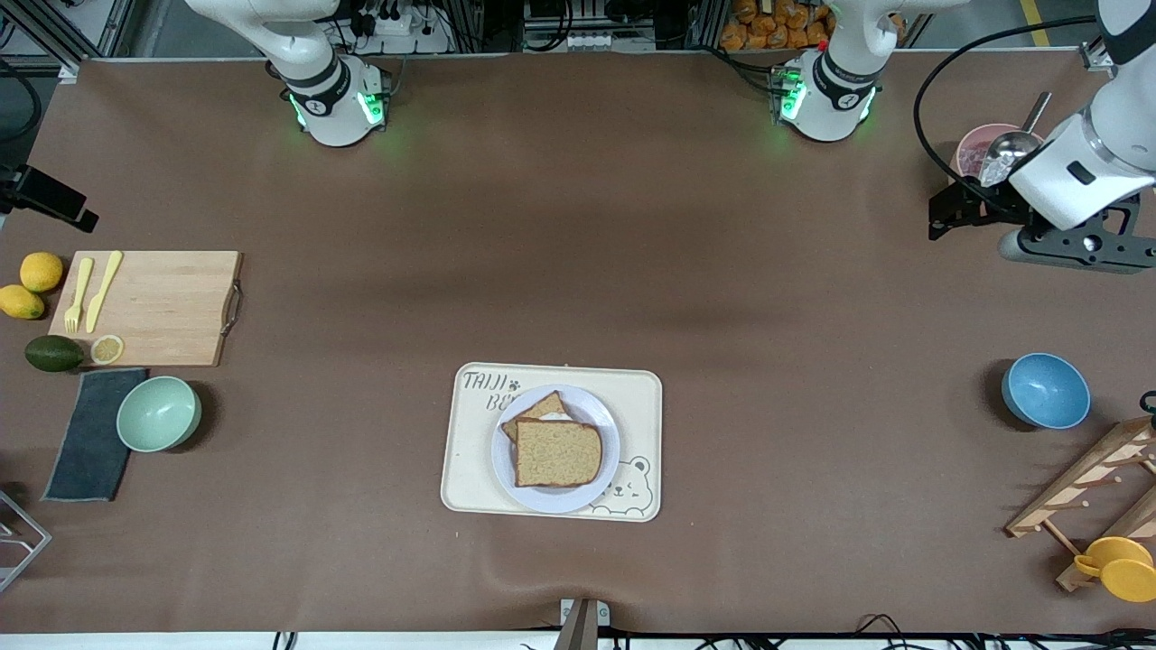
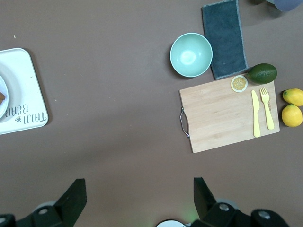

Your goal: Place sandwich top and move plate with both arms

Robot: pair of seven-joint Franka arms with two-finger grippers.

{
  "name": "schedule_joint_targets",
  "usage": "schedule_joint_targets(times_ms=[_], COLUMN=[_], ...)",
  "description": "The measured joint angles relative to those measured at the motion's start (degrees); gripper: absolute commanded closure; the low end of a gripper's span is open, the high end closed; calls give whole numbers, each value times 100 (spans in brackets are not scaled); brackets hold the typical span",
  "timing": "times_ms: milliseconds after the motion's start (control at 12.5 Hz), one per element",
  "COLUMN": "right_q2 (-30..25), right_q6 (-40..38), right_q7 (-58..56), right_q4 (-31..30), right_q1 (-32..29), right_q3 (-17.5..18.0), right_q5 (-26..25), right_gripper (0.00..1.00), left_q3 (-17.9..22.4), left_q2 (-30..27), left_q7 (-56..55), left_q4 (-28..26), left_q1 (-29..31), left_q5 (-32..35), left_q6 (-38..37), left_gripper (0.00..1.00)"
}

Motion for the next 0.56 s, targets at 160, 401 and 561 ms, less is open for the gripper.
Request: schedule_joint_targets(times_ms=[160, 401, 561], right_q2=[0, 0, 0], right_q6=[0, -1, -1], right_q7=[0, 0, 0], right_q4=[-1, -2, -2], right_q1=[0, 0, 0], right_q3=[0, 0, 0], right_q5=[0, 0, 0], right_gripper=[0, 0, 0], left_q3=[5, 45, 76], left_q2=[4, 19, 20], left_q7=[-5, -49, -52], left_q4=[46, 104, 145], left_q1=[-104, -43, -2], left_q5=[-21, -110, -126], left_q6=[-59, -73, -90], left_gripper=[0, 0, 0])
